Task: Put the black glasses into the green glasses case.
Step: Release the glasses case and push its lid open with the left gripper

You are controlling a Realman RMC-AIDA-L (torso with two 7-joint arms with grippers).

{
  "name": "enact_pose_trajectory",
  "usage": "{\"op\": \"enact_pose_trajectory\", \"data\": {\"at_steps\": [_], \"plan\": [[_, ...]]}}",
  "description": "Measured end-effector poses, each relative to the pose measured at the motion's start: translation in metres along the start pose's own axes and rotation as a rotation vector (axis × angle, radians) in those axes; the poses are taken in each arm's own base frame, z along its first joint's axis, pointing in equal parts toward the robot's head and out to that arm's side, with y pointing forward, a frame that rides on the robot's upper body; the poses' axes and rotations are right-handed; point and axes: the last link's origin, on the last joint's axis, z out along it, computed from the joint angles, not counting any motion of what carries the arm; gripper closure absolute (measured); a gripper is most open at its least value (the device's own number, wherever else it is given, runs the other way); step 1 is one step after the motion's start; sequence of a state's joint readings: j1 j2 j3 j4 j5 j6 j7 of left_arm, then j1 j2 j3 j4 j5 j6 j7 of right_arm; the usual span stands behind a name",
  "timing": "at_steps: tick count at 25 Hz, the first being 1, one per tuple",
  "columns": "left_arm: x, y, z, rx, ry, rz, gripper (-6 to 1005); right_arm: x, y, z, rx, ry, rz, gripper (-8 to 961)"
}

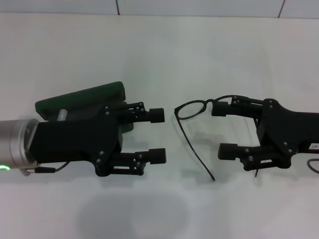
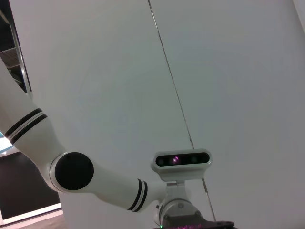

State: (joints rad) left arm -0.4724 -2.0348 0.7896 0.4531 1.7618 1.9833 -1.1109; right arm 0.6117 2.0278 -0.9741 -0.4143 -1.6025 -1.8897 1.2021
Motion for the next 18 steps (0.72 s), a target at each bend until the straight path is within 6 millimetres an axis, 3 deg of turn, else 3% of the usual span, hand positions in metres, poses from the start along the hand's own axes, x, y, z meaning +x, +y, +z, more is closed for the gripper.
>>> {"op": "enact_pose_trajectory", "data": {"at_steps": [9,14,18], "plan": [[0.009,-0.003,0.000,0.016,0.052,0.024,221,0.003,-0.002,-0.003,0.037,-0.006,0.000,85],[0.056,-0.022,0.001,0.041,-0.003,0.011,223,0.010,-0.010,-0.007,0.114,0.027,0.009,85],[0.103,-0.036,0.000,0.235,-0.285,0.056,225,0.016,-0.006,-0.007,0.105,0.036,0.028,85]]}}
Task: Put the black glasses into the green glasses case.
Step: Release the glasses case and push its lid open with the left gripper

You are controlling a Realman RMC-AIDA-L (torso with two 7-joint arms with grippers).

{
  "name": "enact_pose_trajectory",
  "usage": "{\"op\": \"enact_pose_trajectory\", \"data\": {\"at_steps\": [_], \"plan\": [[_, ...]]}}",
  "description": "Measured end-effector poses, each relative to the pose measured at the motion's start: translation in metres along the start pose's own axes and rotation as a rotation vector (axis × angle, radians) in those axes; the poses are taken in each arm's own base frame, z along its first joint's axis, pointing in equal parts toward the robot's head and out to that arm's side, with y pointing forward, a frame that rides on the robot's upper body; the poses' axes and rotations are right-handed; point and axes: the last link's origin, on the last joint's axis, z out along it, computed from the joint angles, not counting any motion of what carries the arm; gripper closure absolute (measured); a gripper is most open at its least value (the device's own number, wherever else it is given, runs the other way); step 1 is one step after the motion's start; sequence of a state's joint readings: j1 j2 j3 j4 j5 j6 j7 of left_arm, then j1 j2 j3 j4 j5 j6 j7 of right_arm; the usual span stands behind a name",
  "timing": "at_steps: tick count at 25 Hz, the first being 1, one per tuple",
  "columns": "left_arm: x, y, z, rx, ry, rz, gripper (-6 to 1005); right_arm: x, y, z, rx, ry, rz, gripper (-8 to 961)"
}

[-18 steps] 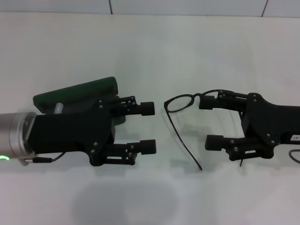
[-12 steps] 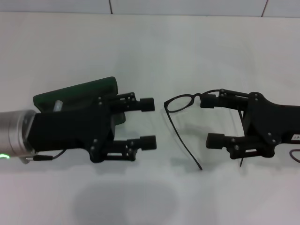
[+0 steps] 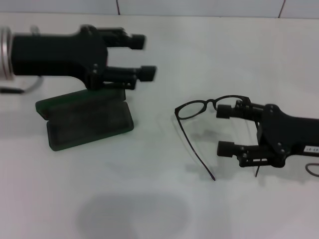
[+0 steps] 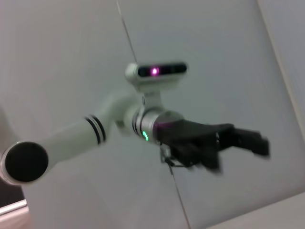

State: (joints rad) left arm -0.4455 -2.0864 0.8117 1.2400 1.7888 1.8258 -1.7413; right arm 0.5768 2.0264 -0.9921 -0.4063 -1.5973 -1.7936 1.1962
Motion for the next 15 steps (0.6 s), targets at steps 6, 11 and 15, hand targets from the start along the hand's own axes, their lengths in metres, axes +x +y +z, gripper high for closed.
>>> {"op": "enact_pose_trajectory", "data": {"at_steps": [6,11,15], "plan": [[0.032,-0.012,-0.002,0.242,-0.425,0.175,228,0.012,0.005,-0.010,0.070,-0.055,0.051,85],[0.013,-0.040,0.001,0.327,-0.604,0.066,230,0.014,0.006,-0.011,0.076,-0.061,0.056,85],[-0.008,-0.051,0.011,0.310,-0.711,-0.008,231,0.014,0.006,-0.011,0.075,-0.060,0.057,85]]}}
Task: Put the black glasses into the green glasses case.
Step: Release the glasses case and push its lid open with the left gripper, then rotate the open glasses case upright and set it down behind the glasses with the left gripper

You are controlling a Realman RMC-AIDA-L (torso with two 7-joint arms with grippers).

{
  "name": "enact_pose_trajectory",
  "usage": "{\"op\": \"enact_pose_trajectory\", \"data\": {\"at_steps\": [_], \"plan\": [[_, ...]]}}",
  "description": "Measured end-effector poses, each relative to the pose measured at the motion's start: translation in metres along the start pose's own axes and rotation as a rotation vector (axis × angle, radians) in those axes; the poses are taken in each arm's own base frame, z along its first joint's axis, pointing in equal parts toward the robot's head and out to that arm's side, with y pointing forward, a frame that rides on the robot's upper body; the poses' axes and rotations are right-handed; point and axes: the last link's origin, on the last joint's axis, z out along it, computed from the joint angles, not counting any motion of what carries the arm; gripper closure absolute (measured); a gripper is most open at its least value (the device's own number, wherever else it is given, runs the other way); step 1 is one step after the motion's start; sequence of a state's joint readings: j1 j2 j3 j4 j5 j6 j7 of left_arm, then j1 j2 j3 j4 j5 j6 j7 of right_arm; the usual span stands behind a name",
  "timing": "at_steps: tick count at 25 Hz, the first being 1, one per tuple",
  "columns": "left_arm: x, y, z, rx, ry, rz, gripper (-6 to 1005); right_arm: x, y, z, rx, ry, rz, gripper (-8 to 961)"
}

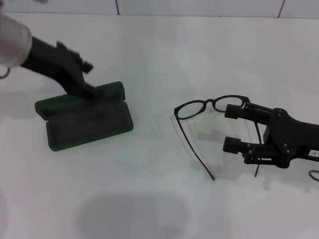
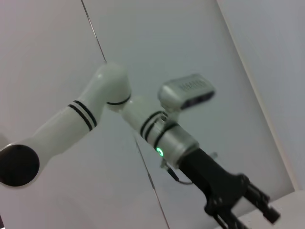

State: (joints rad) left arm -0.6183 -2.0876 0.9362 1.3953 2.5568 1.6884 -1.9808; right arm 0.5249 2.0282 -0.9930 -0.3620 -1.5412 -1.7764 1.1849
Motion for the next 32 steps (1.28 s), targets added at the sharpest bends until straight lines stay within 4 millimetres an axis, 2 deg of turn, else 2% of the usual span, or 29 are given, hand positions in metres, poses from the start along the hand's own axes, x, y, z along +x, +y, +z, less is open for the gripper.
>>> {"op": "enact_pose_trajectory", "data": {"at_steps": [5,11,25,32], "plan": [[-0.009,-0.002,0.026,-0.012,-0.101,-0.013,233,0.002,0.001,-0.001,0.004,-0.001,0.003,85],[-0.015,-0.003,0.043,0.045,-0.231,-0.024,264,0.003,0.001,0.000,0.006,-0.007,-0.010,84],[-0.008,-0.001,0.044,0.052,-0.237,-0.039,366,0.007,0.002,-0.002,0.017,-0.011,-0.013,84],[-0.003,0.003,0.047,0.049,-0.257,0.004,535,0.007,0.002,-0.001,0.019,-0.009,-0.012,84]]}}
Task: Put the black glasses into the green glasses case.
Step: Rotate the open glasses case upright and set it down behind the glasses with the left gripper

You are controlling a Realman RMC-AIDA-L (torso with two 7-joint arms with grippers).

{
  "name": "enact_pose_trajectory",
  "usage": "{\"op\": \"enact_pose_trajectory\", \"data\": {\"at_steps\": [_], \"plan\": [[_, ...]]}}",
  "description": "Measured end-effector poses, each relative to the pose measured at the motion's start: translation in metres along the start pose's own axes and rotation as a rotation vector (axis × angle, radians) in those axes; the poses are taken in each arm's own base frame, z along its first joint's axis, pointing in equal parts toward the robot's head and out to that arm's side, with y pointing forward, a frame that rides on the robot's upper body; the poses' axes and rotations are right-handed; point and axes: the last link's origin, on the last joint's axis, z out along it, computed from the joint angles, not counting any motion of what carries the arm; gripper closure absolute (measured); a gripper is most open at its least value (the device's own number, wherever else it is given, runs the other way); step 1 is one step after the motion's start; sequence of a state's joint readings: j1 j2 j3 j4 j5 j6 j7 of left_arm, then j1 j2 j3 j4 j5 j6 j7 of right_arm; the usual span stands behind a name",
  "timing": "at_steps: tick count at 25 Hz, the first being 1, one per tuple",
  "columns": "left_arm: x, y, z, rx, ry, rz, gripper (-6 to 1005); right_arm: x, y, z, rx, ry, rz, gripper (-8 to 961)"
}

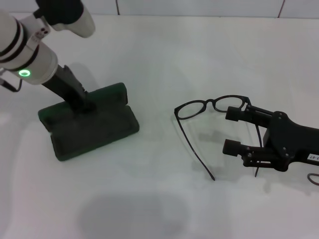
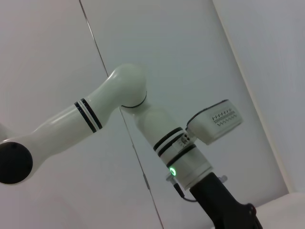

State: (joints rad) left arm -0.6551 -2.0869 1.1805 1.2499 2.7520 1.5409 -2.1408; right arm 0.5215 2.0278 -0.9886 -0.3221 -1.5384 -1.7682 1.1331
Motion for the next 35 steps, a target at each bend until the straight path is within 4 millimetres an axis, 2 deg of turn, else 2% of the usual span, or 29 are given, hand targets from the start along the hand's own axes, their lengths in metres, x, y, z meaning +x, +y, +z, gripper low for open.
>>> {"op": "enact_pose_trajectory", "data": {"at_steps": [3,6,9,11,16,21,26,35], "plan": [[0.012,-0.005,-0.016,0.067,0.036,0.038,608,0.001,-0.001,0.001,0.001,0.006,0.001,84],[0.027,-0.006,-0.032,0.123,0.090,0.083,799,0.001,-0.001,0.003,-0.004,0.010,0.004,84],[0.053,0.001,-0.043,0.175,0.159,0.173,805,0.001,-0.001,0.004,-0.012,0.015,0.006,84],[0.070,0.008,-0.041,0.199,0.187,0.243,809,0.001,0.000,0.005,-0.017,0.018,0.007,84],[0.113,0.027,-0.015,0.230,0.217,0.403,802,0.004,0.002,0.005,-0.023,0.021,0.019,85],[0.136,0.034,0.014,0.230,0.227,0.462,796,0.007,0.004,0.004,-0.022,0.021,0.035,85],[0.147,0.034,0.034,0.242,0.237,0.482,789,0.011,0.005,0.002,-0.012,0.018,0.050,85],[0.146,0.052,0.057,0.192,0.175,0.560,778,0.012,0.006,0.002,-0.009,0.020,0.050,84]]}}
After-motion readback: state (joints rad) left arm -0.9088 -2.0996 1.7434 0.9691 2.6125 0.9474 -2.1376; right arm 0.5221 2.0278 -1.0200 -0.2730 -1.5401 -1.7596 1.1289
